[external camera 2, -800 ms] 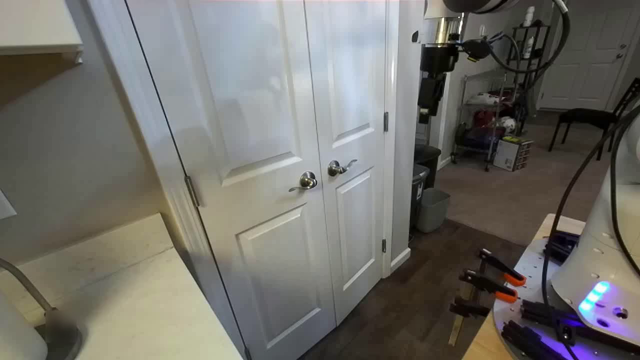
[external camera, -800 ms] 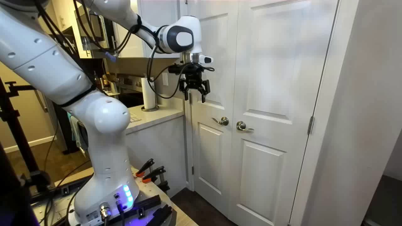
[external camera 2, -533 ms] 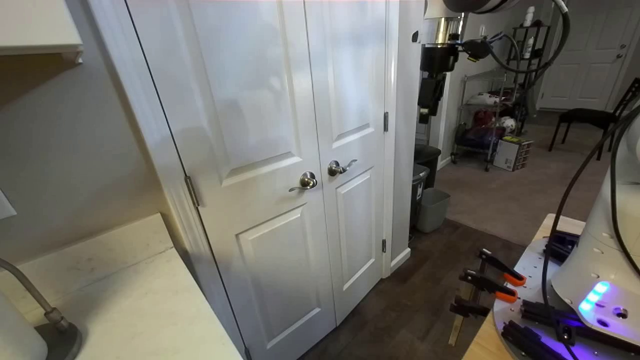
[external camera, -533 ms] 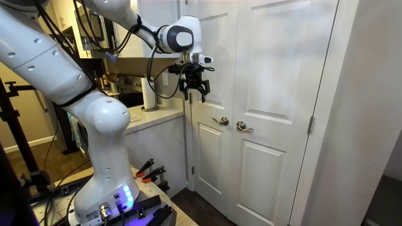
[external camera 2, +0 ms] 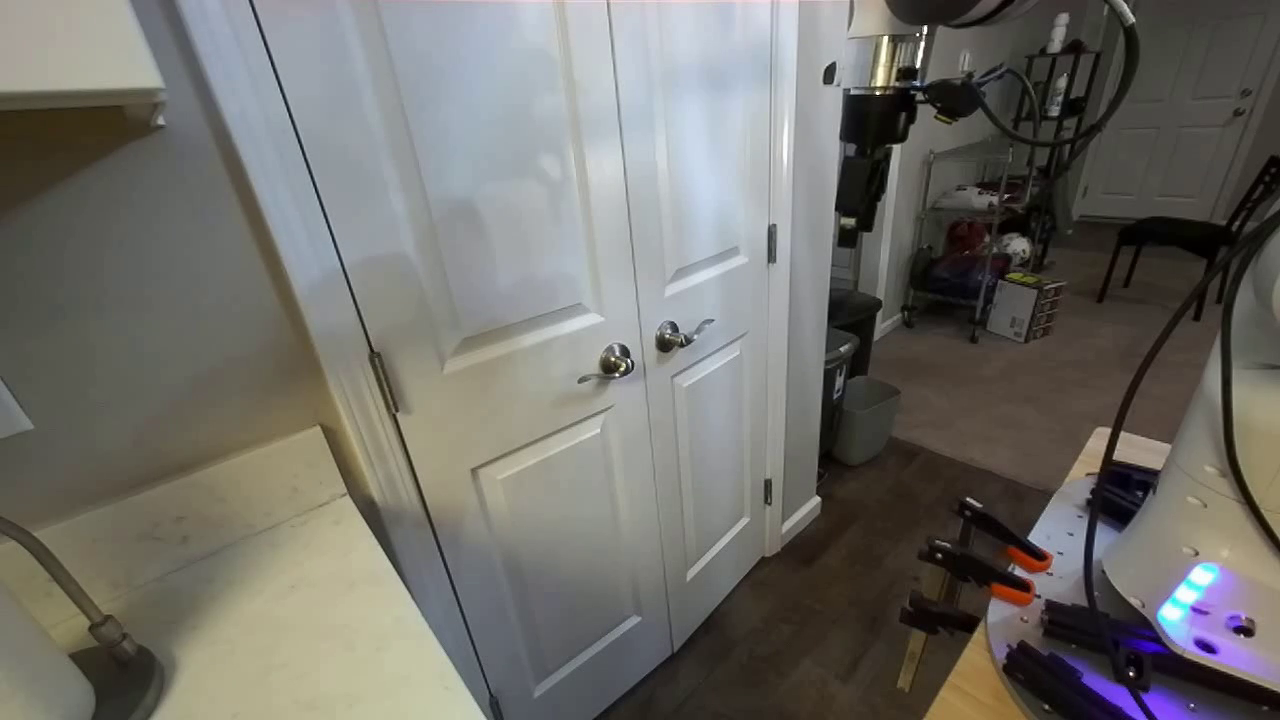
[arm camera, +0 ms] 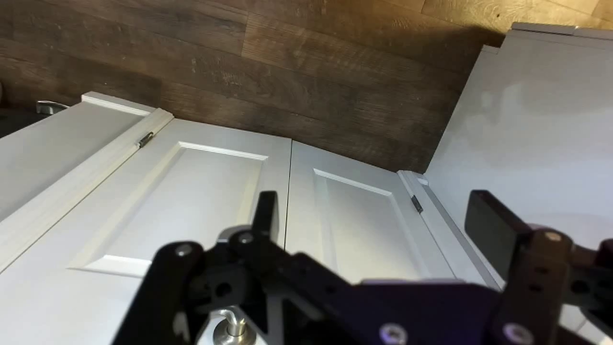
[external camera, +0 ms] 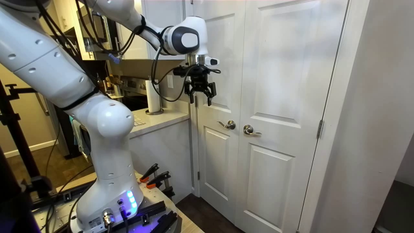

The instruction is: Open the left pantry door.

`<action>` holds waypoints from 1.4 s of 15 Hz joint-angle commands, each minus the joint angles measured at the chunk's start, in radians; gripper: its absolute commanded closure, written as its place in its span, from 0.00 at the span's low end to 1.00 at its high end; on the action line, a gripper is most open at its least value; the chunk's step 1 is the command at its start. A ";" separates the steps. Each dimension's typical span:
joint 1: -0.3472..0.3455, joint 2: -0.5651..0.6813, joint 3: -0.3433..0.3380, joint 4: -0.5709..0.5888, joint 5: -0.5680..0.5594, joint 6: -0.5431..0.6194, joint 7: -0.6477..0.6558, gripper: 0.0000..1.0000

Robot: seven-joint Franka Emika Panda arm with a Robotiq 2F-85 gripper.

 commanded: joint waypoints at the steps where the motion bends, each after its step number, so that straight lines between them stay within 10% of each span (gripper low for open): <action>1: -0.009 0.088 0.013 0.039 -0.009 0.073 0.011 0.00; 21: -0.016 0.796 0.119 0.554 0.002 0.506 0.038 0.00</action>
